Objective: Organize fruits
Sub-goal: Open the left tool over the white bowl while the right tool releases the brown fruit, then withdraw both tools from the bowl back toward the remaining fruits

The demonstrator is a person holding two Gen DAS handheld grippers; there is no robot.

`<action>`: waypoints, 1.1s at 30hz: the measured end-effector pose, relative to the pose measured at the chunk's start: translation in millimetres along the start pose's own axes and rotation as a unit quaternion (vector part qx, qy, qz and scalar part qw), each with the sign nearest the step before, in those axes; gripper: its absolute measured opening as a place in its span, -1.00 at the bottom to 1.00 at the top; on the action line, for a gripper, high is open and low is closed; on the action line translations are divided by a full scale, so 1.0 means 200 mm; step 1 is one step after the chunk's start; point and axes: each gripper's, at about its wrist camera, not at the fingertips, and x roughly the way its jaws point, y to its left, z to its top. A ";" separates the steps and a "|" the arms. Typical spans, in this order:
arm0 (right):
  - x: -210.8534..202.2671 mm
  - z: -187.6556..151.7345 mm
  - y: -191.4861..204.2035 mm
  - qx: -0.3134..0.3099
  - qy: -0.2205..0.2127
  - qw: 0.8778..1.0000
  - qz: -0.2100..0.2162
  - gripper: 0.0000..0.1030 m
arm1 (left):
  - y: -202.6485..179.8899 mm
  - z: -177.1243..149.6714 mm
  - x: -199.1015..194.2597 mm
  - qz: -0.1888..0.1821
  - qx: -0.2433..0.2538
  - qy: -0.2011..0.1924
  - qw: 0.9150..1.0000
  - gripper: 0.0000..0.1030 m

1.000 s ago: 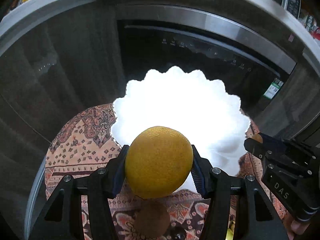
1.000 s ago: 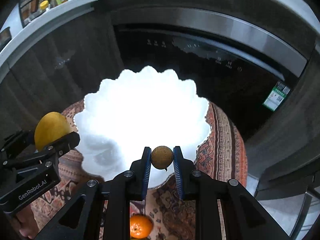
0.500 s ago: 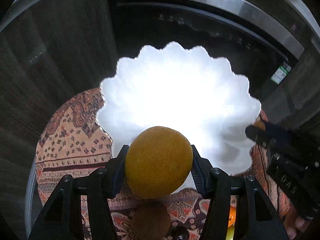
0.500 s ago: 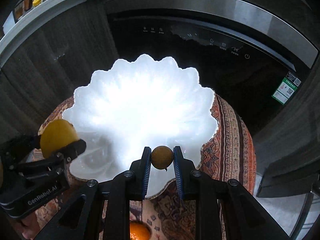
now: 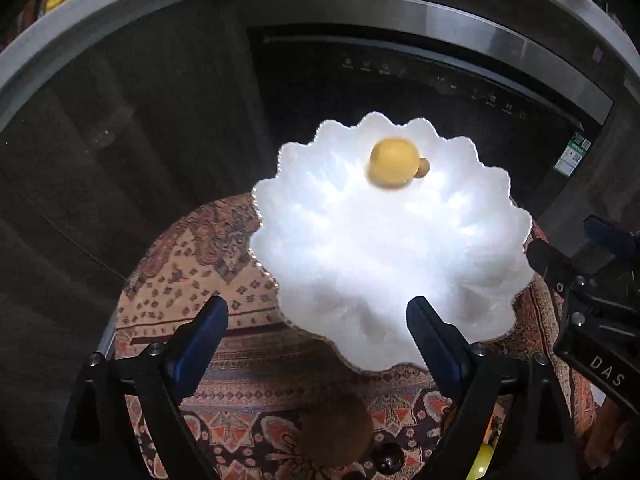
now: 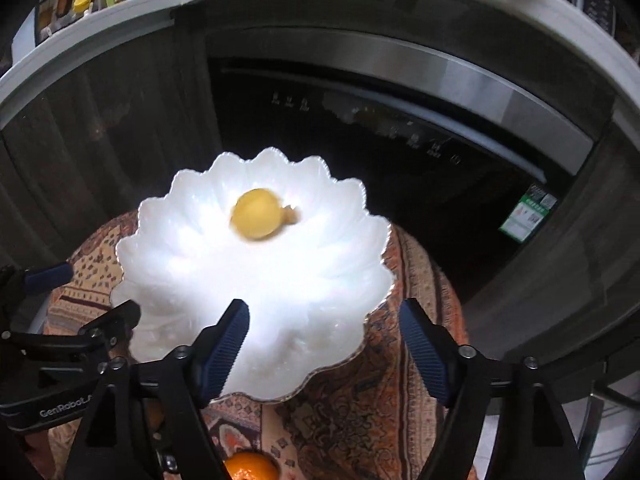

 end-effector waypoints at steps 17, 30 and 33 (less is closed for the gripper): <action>-0.38 -0.02 0.01 0.013 -0.057 0.998 -0.011 0.65 | 0.07 -0.11 -0.42 0.023 -0.013 -0.059 0.998 0.97; -0.55 -0.14 0.04 0.010 -0.073 0.997 -0.004 0.66 | 0.08 -0.27 -0.55 0.037 -0.022 -0.064 0.997 0.97; -0.55 -0.17 0.04 0.011 -0.070 0.997 -0.002 0.66 | 0.07 -0.30 -0.56 0.039 -0.021 -0.065 0.997 0.97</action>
